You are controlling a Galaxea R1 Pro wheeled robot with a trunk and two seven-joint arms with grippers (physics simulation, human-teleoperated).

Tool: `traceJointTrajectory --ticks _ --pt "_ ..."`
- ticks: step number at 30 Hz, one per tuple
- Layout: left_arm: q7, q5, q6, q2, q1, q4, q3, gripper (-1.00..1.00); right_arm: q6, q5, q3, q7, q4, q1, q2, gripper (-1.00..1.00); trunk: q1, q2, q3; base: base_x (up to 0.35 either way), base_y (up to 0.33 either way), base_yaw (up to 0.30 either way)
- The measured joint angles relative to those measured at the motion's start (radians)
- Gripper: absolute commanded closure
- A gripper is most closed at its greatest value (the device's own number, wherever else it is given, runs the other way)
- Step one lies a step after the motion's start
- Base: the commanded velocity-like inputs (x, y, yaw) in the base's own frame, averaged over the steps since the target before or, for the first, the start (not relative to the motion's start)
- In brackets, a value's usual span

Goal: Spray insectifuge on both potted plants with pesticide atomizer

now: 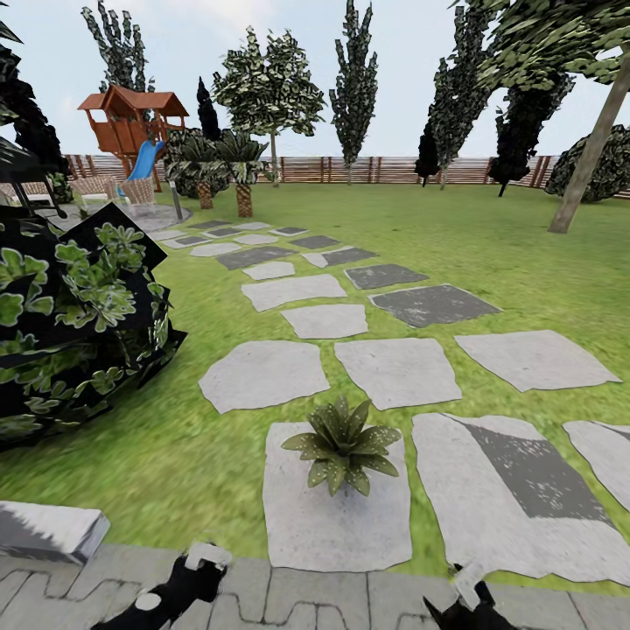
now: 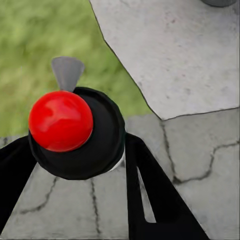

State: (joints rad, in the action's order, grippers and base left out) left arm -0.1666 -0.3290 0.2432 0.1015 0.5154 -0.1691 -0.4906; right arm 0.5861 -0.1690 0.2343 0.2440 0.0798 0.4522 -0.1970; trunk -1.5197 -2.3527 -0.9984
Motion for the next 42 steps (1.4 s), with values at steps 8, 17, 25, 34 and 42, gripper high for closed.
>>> traceJointTrajectory --ticks 8,17,25,34,42 --pt "0.175 -0.017 0.076 -0.014 -0.043 0.042 0.004 1.0 0.054 0.354 -0.034 -0.19 -0.004 -0.028 0.024 -1.0 0.0 0.0 0.0 0.0 0.0 0.0" --pt "0.177 -0.169 0.078 -0.019 -0.043 0.057 0.002 1.0 0.055 0.419 -0.035 -0.192 -0.01 -0.047 0.026 -1.0 0.0 0.0 0.0 0.0 0.0 0.0" --pt "0.175 -0.176 0.079 -0.017 -0.057 0.056 0.002 1.0 0.055 0.423 -0.039 -0.193 -0.008 -0.048 0.025 -1.0 0.0 0.0 0.0 0.0 0.0 0.0" --pt "0.175 -0.175 0.079 -0.019 -0.059 0.057 0.002 1.0 0.056 0.42 -0.036 -0.192 -0.011 -0.048 0.027 -1.0 0.0 0.0 0.0 0.0 -0.113 0.0" --pt "0.175 -0.176 0.079 -0.019 -0.065 0.055 0.002 1.0 0.056 0.419 -0.036 -0.193 -0.012 -0.049 0.029 -1.0 0.0 0.0 0.0 0.0 -0.27 0.0"
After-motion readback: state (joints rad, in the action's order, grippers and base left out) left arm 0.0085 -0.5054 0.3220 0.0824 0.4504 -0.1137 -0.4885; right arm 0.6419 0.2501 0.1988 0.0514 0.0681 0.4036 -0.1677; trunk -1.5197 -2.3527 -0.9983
